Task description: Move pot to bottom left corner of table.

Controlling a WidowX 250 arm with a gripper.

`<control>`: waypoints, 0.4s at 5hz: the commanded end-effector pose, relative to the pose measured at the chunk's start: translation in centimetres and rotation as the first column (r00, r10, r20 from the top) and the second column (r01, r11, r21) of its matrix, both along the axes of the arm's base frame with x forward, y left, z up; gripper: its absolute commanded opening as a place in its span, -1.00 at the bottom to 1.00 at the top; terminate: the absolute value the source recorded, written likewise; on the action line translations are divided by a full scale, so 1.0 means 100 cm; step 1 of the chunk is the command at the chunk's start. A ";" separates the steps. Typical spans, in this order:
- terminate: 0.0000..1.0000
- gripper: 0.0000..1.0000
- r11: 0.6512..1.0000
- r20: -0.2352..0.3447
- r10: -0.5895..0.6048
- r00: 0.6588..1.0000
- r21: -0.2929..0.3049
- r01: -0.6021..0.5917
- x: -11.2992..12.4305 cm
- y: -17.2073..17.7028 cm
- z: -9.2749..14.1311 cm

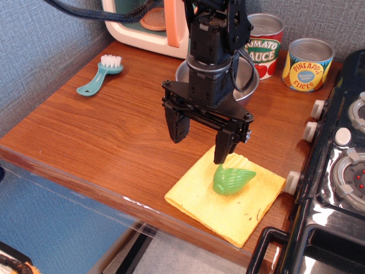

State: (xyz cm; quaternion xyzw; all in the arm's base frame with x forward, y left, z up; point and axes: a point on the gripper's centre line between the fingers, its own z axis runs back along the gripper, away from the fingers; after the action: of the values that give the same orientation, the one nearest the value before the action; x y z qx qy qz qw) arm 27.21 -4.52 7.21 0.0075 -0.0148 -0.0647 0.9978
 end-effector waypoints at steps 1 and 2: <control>-1.00 1.00 1.000 0.000 0.000 1.000 0.000 0.000 0.000 0.000 0.000; -1.00 1.00 1.000 0.028 0.020 0.999 -0.009 -0.020 0.025 0.001 0.006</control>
State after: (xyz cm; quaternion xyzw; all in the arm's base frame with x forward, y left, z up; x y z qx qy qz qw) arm 29.29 -4.82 6.62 0.0042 -0.0097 -0.0584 0.9982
